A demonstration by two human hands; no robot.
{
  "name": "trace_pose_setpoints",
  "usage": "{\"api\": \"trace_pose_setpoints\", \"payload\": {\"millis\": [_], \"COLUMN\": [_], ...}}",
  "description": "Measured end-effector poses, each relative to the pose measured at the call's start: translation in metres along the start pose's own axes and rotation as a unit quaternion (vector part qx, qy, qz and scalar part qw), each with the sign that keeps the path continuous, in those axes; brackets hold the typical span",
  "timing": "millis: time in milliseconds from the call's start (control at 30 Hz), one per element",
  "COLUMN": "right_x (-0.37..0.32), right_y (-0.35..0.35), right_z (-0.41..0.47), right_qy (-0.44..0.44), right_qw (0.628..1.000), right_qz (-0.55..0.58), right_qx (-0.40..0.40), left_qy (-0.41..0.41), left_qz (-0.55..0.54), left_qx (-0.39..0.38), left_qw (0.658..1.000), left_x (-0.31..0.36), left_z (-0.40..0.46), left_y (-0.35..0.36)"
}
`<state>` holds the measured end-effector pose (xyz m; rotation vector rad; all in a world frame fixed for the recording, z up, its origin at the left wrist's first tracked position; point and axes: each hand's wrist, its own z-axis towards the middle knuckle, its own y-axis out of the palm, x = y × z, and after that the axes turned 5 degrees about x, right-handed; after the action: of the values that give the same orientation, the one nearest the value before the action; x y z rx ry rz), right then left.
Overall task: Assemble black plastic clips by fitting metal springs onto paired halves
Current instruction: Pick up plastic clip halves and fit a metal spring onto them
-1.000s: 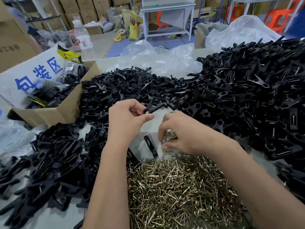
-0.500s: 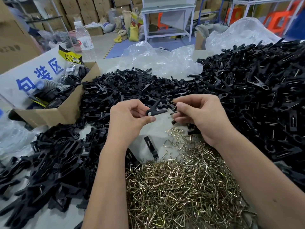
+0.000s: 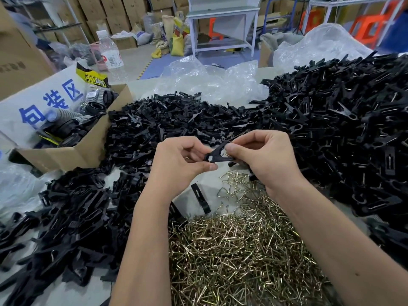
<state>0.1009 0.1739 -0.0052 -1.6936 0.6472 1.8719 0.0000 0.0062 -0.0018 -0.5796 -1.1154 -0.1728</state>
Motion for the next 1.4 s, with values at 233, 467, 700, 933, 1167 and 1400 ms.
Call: {"api": "trace_pose_setpoints", "payload": {"millis": [233,467,700,933,1167,1400], "right_x": [-0.005,-0.008,-0.003,-0.002,-0.009,-0.013], "right_y": [-0.007,-0.008,-0.003,-0.001,-0.007,-0.009], "right_z": [0.004,0.005,0.003,0.001,-0.002,-0.002], "right_qy": [-0.022,-0.007,-0.015,-0.036,0.076,0.181], "right_qw": [0.998,0.997,0.997,0.989,0.992,0.953], "right_qz": [-0.041,-0.042,-0.073,-0.140,0.030,0.135], "right_qx": [-0.036,-0.063,-0.017,-0.010,-0.098,-0.204], "left_qy": [-0.005,-0.010,-0.009,-0.014,-0.008,-0.004], "left_qz": [-0.010,-0.008,-0.001,0.017,-0.013,-0.065], "left_qx": [-0.007,-0.014,-0.017,-0.022,-0.015,-0.019], "left_qw": [1.000,1.000,1.000,1.000,1.000,0.998], "left_x": [-0.003,-0.006,-0.007,-0.006,-0.002,0.005], "left_z": [0.001,0.001,0.002,0.002,0.000,-0.002], "left_y": [-0.001,-0.001,0.000,0.001,0.000,-0.005]}}
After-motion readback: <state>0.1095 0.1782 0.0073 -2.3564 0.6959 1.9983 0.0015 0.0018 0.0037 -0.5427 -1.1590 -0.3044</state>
